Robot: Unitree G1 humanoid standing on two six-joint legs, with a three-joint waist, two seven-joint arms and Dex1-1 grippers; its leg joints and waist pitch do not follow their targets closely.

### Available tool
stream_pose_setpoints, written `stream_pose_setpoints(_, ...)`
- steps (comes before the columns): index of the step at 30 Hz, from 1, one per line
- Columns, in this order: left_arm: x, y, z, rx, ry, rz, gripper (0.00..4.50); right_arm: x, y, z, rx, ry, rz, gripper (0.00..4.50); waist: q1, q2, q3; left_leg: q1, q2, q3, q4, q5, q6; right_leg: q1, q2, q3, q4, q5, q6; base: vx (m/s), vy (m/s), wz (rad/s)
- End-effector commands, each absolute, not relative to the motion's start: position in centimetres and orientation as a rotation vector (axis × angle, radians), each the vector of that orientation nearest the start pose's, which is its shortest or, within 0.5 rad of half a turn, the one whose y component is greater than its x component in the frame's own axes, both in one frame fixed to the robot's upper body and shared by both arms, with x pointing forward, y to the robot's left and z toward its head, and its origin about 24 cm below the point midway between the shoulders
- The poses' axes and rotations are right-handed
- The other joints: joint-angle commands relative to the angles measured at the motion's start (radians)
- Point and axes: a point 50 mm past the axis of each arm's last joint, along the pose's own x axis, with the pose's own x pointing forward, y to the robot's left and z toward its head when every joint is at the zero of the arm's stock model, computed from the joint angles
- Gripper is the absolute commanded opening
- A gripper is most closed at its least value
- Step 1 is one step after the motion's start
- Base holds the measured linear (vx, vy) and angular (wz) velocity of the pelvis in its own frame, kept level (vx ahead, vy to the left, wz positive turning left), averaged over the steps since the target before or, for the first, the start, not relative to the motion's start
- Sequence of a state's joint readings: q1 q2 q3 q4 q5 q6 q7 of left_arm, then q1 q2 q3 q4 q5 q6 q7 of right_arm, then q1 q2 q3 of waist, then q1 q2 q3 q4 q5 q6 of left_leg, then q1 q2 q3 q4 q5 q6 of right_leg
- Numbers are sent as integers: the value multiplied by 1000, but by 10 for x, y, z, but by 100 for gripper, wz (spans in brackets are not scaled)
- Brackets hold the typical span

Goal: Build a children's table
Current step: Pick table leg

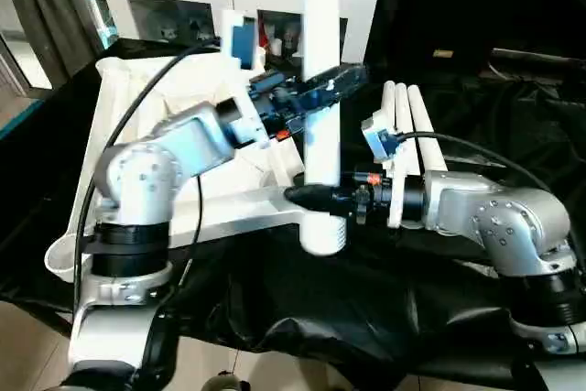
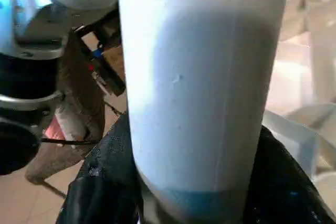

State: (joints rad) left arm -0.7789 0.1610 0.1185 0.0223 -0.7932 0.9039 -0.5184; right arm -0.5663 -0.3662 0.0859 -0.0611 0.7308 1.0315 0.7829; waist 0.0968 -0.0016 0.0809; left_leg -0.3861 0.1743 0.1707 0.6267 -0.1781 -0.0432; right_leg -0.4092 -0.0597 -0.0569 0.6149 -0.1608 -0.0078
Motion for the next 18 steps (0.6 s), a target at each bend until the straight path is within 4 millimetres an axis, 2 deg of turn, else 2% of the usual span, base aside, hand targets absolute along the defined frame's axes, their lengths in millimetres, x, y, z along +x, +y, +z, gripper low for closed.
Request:
stream_pose_setpoints(1, 328, 81, 220, -473, 48, -1040, 228, 293, -102, 155, 285, 386, 1239, 195, 3, -13, -88, 15, 42, -15, -75, -156, -32, 55, -76, 44, -79, -340, -128, 0, 0, 0)
stream_pose_setpoints(4, 326, 79, 222, -484, 40, -1057, 225, 294, -101, 155, 282, 384, 1239, 194, 5, -12, -88, 16, 42, -15, -74, -147, -28, 54, -78, 44, -77, -331, -138, 0, 0, 0)
stream_pose_setpoints(5, 323, 76, 223, -482, 35, -1081, 194, 295, -101, 156, 280, 383, 1239, 194, 4, -14, -88, 14, 41, -14, -74, -148, -26, 55, -76, 43, -78, -332, -136, 0, 0, 0)
stream_pose_setpoints(8, 321, 73, 224, -470, 30, -1089, 195, 296, -101, 156, 264, 378, 1230, 194, 5, -13, -88, 15, 42, -14, -74, -149, -27, 54, -77, 43, -79, -339, -134, 0, 0, 0)
stream_pose_setpoints(10, 321, 73, 224, -467, 30, -1091, 180, 297, -102, 156, 254, 373, 1223, 250, 4, -13, -87, 16, 42, -14, -74, -155, -26, 53, -77, 43, -81, -350, -131, 0, 0, 0)
stream_pose_setpoints(18, 313, 69, 225, -417, 52, -1167, 180, 297, -117, 158, 190, 405, 1266, 309, 8, -13, -87, 18, 43, -14, -73, -155, -22, 53, -75, 44, -80, -348, -124, 0, 0, 0)
